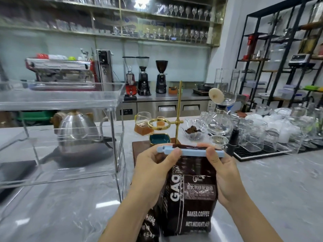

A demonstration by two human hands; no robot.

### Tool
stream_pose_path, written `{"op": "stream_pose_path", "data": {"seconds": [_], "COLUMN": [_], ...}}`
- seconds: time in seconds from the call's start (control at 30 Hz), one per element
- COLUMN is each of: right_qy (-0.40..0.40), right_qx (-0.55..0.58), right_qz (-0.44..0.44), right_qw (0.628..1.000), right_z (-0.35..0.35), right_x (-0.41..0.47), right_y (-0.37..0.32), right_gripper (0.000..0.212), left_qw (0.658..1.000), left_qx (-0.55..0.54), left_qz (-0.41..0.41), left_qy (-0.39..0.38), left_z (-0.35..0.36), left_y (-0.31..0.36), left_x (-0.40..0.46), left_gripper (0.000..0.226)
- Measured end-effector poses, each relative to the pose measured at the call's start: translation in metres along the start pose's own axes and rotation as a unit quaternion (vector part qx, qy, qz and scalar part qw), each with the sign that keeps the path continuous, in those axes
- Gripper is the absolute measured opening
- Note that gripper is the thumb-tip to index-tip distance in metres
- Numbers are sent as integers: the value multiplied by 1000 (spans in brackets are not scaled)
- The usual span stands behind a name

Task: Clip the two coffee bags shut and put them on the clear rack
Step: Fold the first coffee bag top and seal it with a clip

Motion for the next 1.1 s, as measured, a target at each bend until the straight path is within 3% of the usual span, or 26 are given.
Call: {"op": "stream_pose_path", "data": {"seconds": [0.23, 0.47, 0.73, 0.9, 1.1], "right_qy": [2, 2, 2, 13, 19], "right_qx": [35, 36, 38, 33, 17], "right_qz": [-8, -15, -18, -32, -43], "right_qw": [999, 999, 999, 999, 999], "right_z": [-7, -4, -3, -2, -2], "right_x": [-16, -22, -24, -24, -25], "right_y": [-3, -5, -7, -8, -7], "right_gripper": [61, 61, 60, 61, 59], "left_qw": [998, 995, 994, 989, 990], "left_qx": [-50, -71, -24, 41, 43], "left_qz": [-5, -2, 39, 84, 77], "left_qy": [30, 75, 100, 111, 114], "left_z": [12, 15, 13, 12, 12], "left_y": [-7, 3, 10, 14, 12], "left_x": [-7, -10, -13, -14, -14], "left_gripper": [46, 40, 37, 12, 18]}}
Point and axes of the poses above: each hand's wrist, its own x-axis towards the middle knuckle, its own z-axis out of the palm, y = z × x, the point moved 8 cm from there along x, towards the middle knuckle, and after that the axes turned 12 degrees about z, right-handed, at the moved point
